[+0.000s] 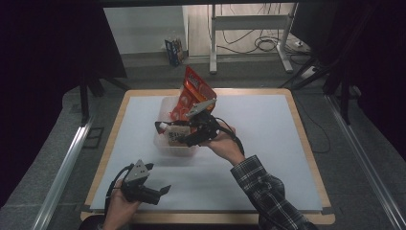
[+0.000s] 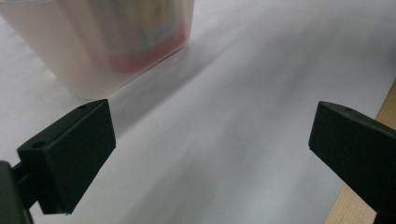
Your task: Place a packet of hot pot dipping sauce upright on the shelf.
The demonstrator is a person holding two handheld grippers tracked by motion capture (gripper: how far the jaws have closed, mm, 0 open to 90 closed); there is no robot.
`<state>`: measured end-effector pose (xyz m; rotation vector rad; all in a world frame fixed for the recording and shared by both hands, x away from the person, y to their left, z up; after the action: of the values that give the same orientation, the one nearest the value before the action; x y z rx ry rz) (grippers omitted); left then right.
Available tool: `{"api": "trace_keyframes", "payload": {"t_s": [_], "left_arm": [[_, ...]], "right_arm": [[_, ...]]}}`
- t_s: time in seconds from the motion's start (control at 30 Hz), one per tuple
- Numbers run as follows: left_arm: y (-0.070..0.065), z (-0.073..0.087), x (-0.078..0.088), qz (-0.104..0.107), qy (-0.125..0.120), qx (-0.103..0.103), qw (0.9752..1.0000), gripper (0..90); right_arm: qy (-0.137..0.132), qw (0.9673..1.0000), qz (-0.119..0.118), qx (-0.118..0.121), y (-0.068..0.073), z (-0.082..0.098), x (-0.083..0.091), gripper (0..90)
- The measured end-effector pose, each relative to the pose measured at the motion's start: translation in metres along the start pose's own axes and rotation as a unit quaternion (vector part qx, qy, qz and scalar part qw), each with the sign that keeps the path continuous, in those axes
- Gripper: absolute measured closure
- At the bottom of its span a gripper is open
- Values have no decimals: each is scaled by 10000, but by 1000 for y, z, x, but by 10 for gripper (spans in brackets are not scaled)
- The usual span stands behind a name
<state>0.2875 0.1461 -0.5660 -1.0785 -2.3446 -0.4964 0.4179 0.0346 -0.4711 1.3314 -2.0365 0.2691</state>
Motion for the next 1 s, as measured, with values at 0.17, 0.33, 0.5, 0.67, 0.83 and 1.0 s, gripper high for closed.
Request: {"api": "trace_keyframes", "payload": {"t_s": [0.17, 0.33, 0.5, 0.67, 0.83, 1.0], "left_arm": [[0, 0, 0, -24, 7, -13, 10000, 2], [0, 1, 0, -24, 23, -19, 10000, 2], [0, 1, -1, -21, 39, -24, 10000, 2], [0, 1, -1, -27, 53, -46, 10000, 2], [-1, 1, -1, -24, 60, -62, 10000, 2], [-1, 1, -2, -27, 76, -78, 9999, 2]], "right_arm": [[-53, 10000, 17, -11, -1, 2, 5, 262], [-91, 9999, 122, -24, -4, 4, 9, 231], [-129, 9997, 140, -133, -9, 8, 12, 214], [-159, 9996, 92, -225, -11, 12, 16, 190], [-210, 9994, 118, -256, -12, 14, 19, 151], [-198, 9994, 148, -251, -11, 19, 22, 118]]}}
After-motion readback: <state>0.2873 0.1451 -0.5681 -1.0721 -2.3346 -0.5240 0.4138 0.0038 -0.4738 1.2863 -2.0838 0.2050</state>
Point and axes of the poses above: each handheld gripper's, and its own axes: x roughly backward along the jaws, z roughly out of its underside, y roughly to its left, the point moved 9 cm from there along -x, roughly forward along the jaws, and after that the axes turned 11 degrees about -x, right-handed, at the moved point
